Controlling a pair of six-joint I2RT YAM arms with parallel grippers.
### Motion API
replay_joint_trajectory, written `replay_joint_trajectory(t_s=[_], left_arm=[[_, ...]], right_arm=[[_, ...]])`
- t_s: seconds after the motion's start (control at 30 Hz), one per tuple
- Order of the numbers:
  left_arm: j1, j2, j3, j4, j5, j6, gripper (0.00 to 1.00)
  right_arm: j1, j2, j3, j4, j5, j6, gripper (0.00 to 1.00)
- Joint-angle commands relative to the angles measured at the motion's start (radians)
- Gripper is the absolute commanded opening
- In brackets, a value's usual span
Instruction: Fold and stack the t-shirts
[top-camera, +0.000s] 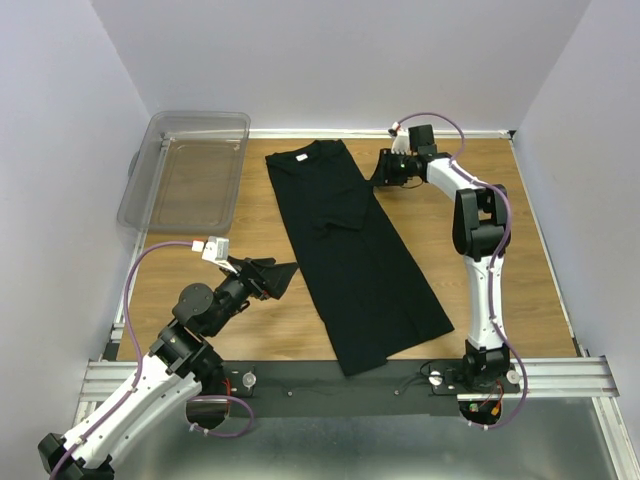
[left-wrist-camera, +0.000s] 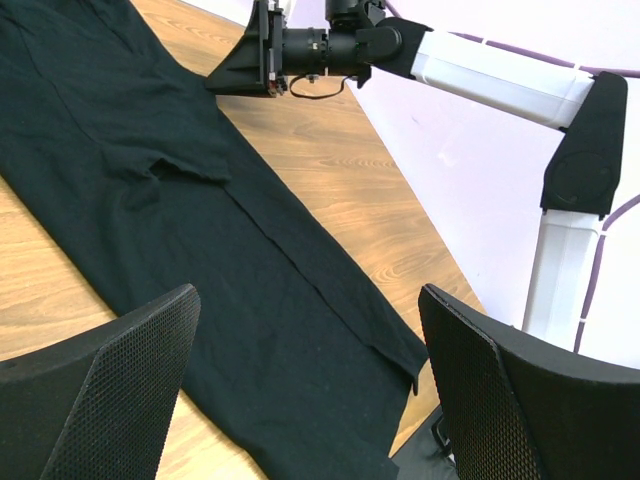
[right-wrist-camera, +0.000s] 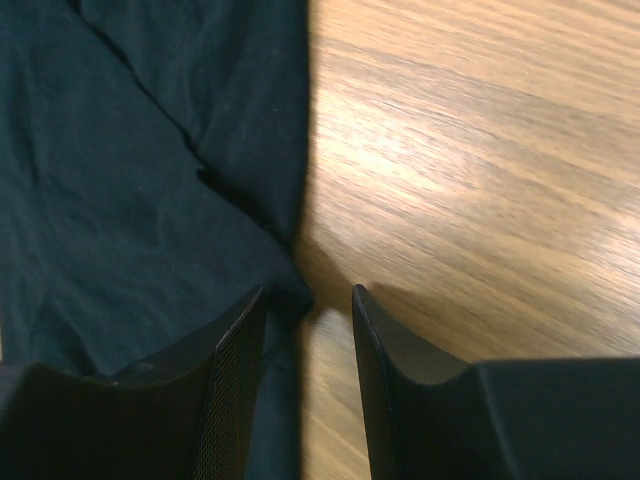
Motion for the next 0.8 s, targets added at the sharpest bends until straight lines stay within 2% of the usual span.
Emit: replay_joint_trajectory(t_s=[0.0, 0.17, 0.23, 0.27, 0.4, 0.63, 0.77], left_arm=[[0.007, -0.006, -0.013, 0.003, 0.006, -0.005, 0.98], [0.007, 0.001, -0.016, 0.009, 0.006, -0.005, 0.98], [0.007, 0.005, -0.016, 0.011, 0.006, -0.005, 0.98], [0.007, 0.005, -0.018, 0.011, 0.008, -0.005, 0.98], [0.007, -0.001, -0.016, 0.009, 0.011, -0.005, 0.98], [0.007, -0.005, -0.018, 0.008, 0.009, -0.005, 0.98], [0.007, 0.004, -0.016, 0.014, 0.011, -0.003, 0.98]], right_arm=[[0.005, 0.029, 0.044, -0.003, -0.06, 0.045, 0.47], [0.004, 0.02, 0.034, -0.001, -0.066, 0.039, 0.38], [0.005, 0.017, 0.03, -0.003, -0.077, 0.039, 0.26], [0.005, 0.016, 0.031, -0.003, -0.08, 0.039, 0.16], [0.005, -0.003, 0.031, -0.003, -0.094, 0.038, 0.01], [0.018, -0.102, -0.007, 0.0, -0.09, -0.033, 0.01], [0.074, -0.153, -0.044, -0.001, -0.107, -0.054, 0.01]])
